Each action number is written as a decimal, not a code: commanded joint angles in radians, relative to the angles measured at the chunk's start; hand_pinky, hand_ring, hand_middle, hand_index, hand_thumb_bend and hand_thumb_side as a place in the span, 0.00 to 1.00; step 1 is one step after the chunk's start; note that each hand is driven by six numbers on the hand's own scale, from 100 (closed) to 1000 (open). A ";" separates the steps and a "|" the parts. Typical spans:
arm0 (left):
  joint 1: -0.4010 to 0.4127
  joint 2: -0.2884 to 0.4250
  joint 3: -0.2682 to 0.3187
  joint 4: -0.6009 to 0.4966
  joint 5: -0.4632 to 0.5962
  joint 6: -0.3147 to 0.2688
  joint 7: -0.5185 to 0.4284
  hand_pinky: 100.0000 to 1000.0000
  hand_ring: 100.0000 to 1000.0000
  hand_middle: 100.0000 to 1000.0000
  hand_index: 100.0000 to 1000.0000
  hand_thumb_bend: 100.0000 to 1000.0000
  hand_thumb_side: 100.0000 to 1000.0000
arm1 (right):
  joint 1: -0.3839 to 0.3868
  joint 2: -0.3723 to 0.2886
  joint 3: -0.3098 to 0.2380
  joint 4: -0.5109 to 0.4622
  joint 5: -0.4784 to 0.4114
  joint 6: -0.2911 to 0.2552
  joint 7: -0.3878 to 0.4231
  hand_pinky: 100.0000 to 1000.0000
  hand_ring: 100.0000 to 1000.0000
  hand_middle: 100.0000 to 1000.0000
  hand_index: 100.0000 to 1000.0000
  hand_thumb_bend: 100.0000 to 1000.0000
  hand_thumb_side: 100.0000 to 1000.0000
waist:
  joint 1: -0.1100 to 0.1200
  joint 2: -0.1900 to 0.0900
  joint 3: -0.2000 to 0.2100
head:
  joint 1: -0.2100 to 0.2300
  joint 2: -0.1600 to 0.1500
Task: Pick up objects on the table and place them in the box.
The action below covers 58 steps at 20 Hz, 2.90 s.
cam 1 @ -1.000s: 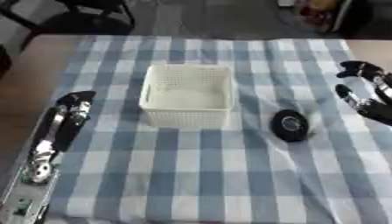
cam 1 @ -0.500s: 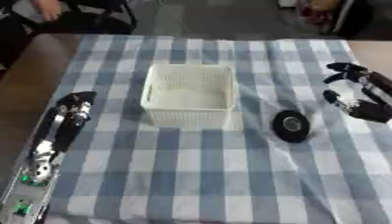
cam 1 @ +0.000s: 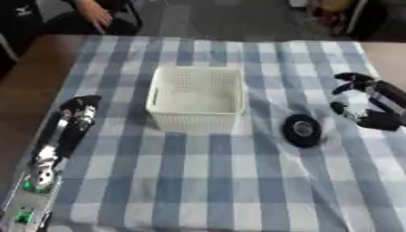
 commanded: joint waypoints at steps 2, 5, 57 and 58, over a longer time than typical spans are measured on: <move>-0.008 0.010 0.000 -0.010 -0.001 -0.001 -0.004 0.58 0.75 0.76 0.81 0.23 1.00 | -0.032 0.006 0.010 0.021 0.013 -0.012 0.003 1.00 0.97 0.94 0.76 0.30 0.82 | 0.000 -0.012 0.001 | -0.013 -0.002; -0.008 0.010 -0.001 -0.009 -0.002 -0.001 -0.006 0.58 0.75 0.76 0.81 0.23 1.00 | -0.040 0.017 0.024 0.042 0.032 -0.020 0.009 1.00 0.97 0.94 0.76 0.29 0.81 | 0.001 -0.011 0.002 | -0.013 -0.001; 0.002 0.014 -0.006 0.004 -0.012 -0.004 -0.023 0.59 0.76 0.77 0.81 0.20 1.00 | -0.138 -0.016 0.175 0.135 0.102 -0.153 0.123 1.00 0.99 0.95 0.76 0.28 0.79 | -0.014 -0.017 0.006 | -0.006 0.001; 0.002 0.014 -0.005 0.004 -0.012 -0.004 -0.023 0.59 0.76 0.77 0.81 0.19 1.00 | -0.138 -0.020 0.176 0.129 0.098 -0.152 0.124 1.00 0.99 0.95 0.76 0.28 0.79 | -0.015 -0.017 0.006 | -0.006 0.001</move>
